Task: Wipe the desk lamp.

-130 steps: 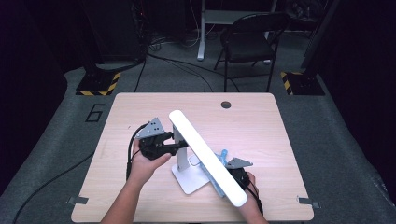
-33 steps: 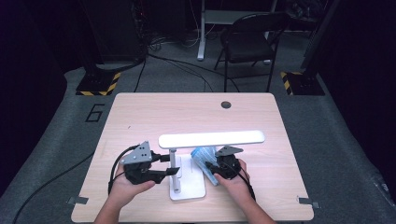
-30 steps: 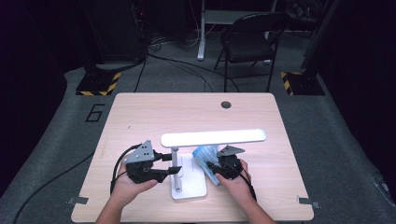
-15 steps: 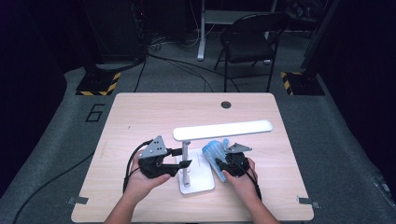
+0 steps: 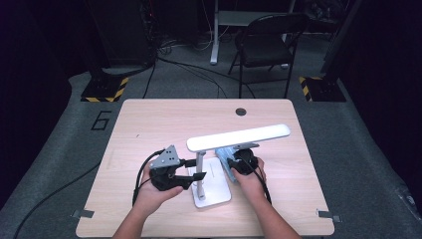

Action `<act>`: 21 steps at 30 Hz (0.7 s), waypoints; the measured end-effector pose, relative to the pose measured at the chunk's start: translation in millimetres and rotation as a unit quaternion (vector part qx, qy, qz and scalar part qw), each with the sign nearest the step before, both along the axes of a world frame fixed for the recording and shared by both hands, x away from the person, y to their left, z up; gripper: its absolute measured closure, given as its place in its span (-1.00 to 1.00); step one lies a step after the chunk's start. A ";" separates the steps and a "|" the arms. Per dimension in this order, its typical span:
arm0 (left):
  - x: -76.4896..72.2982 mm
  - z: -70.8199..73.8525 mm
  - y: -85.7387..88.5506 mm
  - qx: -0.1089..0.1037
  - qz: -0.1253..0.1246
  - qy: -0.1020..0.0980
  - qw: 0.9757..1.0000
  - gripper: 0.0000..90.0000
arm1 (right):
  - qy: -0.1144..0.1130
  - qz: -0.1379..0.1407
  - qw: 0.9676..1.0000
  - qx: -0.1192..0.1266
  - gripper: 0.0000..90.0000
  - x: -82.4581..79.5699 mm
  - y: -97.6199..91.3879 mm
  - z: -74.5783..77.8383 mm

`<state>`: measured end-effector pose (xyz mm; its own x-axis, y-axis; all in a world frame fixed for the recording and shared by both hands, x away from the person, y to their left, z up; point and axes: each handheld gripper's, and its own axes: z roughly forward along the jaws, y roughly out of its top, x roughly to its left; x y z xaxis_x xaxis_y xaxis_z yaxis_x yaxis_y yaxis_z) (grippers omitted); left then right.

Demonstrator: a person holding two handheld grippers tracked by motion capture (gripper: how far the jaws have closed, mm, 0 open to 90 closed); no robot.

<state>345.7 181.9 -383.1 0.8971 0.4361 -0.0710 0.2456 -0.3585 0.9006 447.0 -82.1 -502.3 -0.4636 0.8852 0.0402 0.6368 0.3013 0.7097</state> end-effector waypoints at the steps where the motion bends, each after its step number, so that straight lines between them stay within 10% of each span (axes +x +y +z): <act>1: -0.2 -0.3 0.1 -0.001 -0.004 0.001 1.000 0.13 | 0.002 -0.003 1.000 0.004 0.33 2.1 2.1 -0.6; 21: 4.1 -4.4 -5.1 -0.001 0.030 -0.033 0.999 0.17 | 0.017 0.011 1.000 0.011 0.32 8.8 14.0 -2.0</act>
